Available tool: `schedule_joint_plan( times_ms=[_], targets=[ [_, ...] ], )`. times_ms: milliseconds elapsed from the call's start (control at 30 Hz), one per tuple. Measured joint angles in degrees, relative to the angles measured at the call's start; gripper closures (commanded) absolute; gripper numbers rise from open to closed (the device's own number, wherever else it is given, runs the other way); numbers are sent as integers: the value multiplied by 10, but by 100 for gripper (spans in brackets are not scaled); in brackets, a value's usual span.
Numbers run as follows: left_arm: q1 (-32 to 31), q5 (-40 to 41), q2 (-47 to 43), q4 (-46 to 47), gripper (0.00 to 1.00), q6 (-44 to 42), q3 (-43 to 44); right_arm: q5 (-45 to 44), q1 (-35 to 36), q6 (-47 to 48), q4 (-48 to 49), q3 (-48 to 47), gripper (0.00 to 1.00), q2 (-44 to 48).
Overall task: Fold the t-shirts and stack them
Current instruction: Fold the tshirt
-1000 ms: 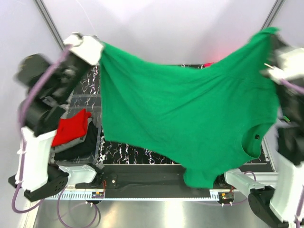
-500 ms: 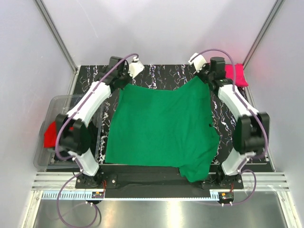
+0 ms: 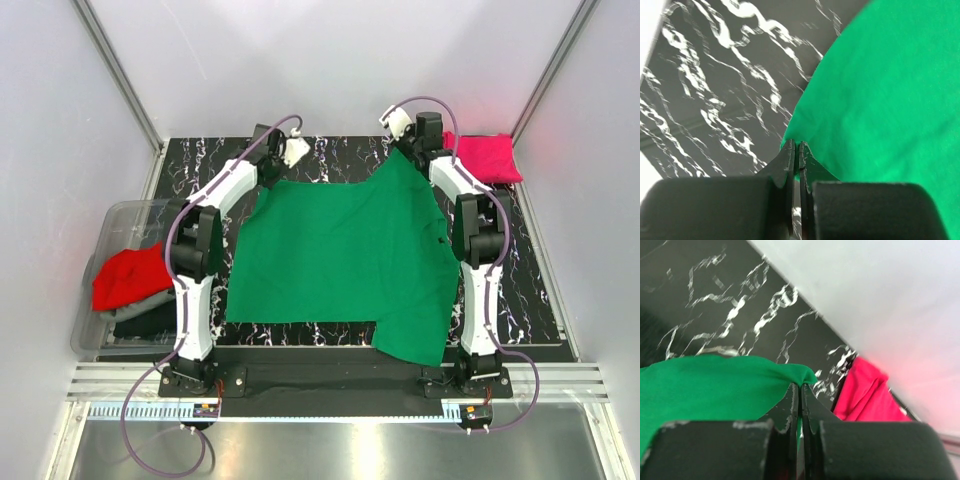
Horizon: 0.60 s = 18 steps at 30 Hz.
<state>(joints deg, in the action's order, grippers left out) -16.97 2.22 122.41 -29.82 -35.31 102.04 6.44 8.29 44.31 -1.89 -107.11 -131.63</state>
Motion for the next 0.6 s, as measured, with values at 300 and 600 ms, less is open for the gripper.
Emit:
schedule_joint_plan(
  times_ms=[300, 600],
  targets=[
    [24, 28, 54, 25, 100, 28, 97, -11, 0, -18, 5, -130, 100, -77],
    [31, 38, 72, 48, 100, 24, 98, -21, 0, -23, -9, -202, 100, -130]
  ],
)
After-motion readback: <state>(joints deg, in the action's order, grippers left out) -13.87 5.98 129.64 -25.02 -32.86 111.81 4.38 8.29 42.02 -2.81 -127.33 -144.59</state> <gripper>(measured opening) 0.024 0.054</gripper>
